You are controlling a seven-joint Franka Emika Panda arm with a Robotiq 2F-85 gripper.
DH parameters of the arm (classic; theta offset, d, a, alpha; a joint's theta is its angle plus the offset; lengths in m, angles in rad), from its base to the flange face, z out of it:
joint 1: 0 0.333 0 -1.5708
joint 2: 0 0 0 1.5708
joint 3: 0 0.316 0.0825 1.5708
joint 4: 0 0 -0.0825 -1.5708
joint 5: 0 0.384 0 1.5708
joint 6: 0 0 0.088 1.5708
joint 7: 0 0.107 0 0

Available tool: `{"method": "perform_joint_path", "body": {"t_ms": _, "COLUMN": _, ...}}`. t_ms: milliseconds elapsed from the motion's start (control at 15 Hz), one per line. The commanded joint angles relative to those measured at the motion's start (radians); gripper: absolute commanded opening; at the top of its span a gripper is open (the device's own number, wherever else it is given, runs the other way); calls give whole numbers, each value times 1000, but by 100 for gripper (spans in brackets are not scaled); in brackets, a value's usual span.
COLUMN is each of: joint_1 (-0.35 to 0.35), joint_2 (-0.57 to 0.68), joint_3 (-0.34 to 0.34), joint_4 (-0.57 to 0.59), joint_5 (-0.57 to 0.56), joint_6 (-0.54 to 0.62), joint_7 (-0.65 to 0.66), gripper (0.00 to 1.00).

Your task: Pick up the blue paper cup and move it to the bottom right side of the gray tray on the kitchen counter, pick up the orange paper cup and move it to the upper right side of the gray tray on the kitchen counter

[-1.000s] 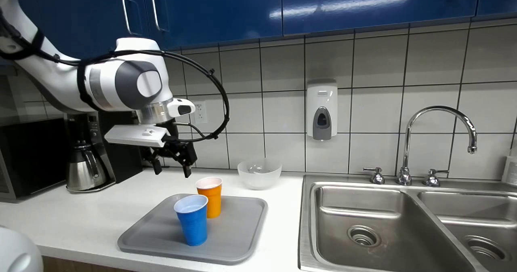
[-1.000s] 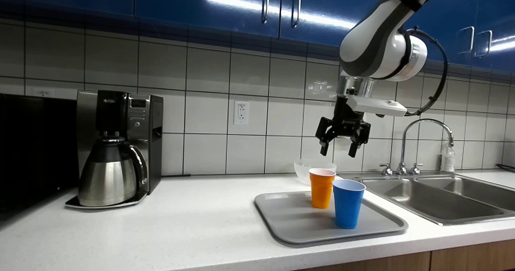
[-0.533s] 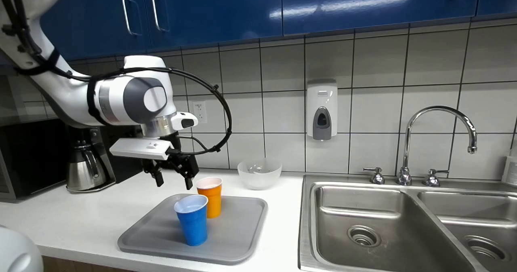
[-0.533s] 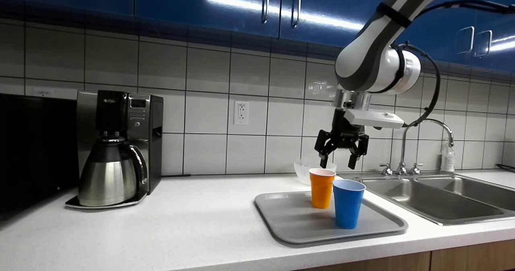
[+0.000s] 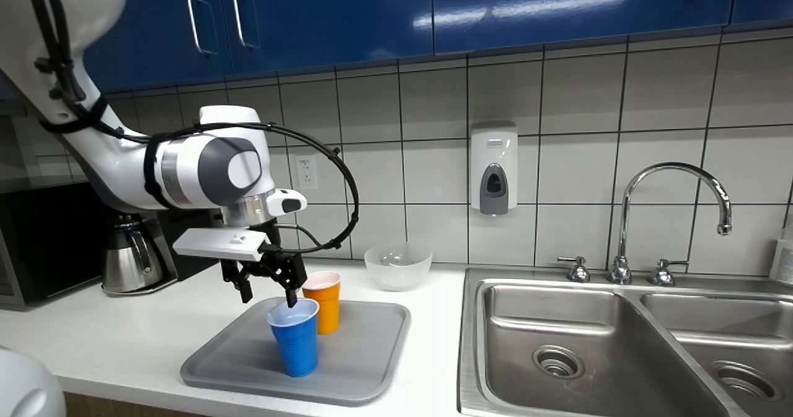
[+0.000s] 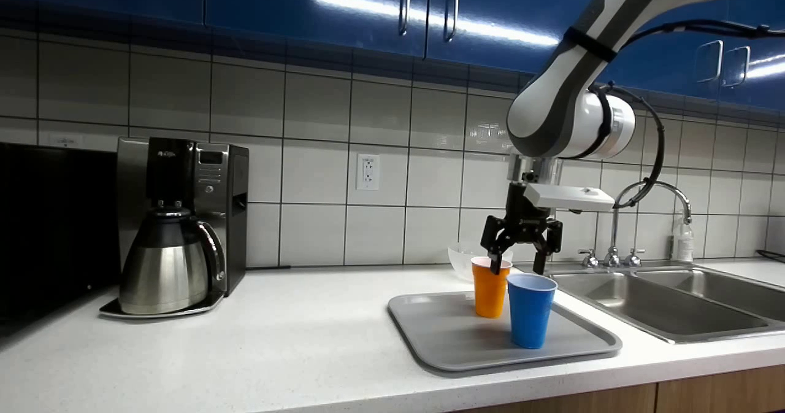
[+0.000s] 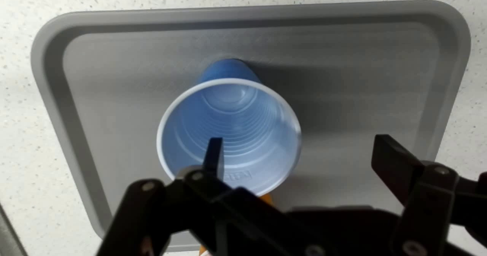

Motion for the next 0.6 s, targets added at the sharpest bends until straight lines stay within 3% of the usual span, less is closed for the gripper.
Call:
{"method": "perform_joint_path", "body": {"t_ms": 0, "joint_1": -24, "joint_2": 38, "joint_3": 10, "joint_4": 16, "joint_5": -40, "joint_6": 20, "joint_7": 12, "gripper": 100}}
{"method": "perform_joint_path", "body": {"t_ms": 533, "joint_1": -25, "joint_2": 95, "joint_3": 9, "joint_4": 22, "joint_5": -56, "joint_6": 29, "joint_7": 17, "gripper": 100}}
